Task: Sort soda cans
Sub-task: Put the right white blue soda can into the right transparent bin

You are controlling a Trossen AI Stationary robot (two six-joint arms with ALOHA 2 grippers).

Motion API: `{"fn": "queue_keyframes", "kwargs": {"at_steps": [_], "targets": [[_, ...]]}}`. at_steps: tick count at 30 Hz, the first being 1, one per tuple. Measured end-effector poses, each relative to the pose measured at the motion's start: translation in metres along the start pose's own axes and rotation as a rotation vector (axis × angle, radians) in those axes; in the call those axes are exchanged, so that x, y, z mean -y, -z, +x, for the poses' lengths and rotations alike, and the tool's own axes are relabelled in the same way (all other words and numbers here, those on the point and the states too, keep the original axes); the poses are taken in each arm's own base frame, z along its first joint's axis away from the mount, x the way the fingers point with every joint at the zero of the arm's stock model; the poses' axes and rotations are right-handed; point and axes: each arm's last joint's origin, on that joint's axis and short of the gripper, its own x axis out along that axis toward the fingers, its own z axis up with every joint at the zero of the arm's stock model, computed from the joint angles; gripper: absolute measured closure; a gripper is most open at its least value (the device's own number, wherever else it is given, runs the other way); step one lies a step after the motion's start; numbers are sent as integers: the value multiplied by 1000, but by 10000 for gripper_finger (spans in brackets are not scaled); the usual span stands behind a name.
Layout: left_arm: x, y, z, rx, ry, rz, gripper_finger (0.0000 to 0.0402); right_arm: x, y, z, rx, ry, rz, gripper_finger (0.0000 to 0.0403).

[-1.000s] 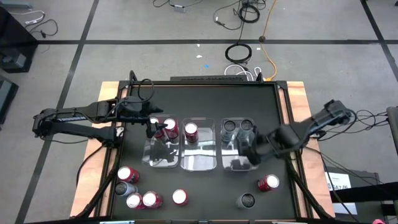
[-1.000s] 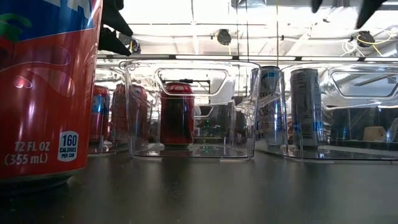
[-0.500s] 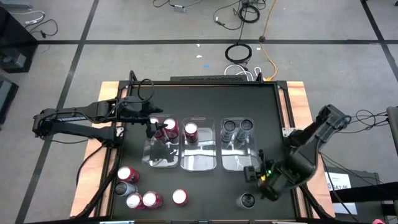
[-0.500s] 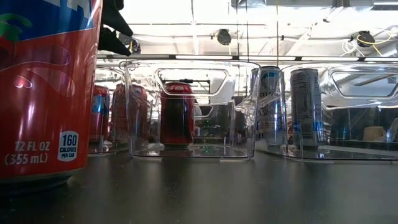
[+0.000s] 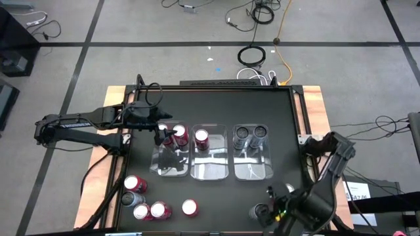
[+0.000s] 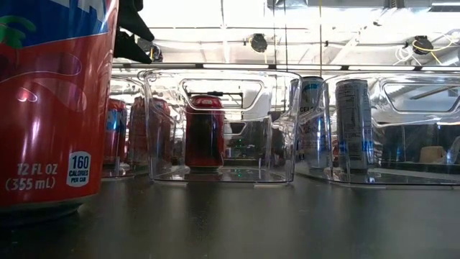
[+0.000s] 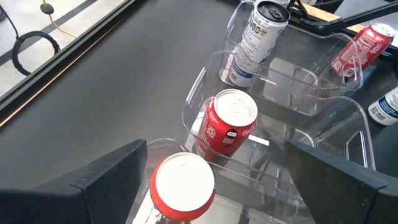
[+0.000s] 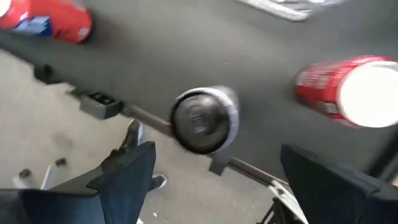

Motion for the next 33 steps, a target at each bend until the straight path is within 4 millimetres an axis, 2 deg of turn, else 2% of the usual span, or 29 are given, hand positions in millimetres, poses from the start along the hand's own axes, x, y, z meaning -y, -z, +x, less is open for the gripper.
{"fn": "queue_keyframes", "kwargs": {"at_steps": [12, 27, 33], "targets": [[0, 0, 0, -2, -1, 0, 17, -20, 14, 27, -1, 1, -32, 65], [0, 1, 0, -10, -3, 1, 17, -39, 9, 74, -26, 163, 40, 64], [0, 1, 0, -10, -3, 1, 17, -40, 9, 85, -3, 199, 68, 64]]}}
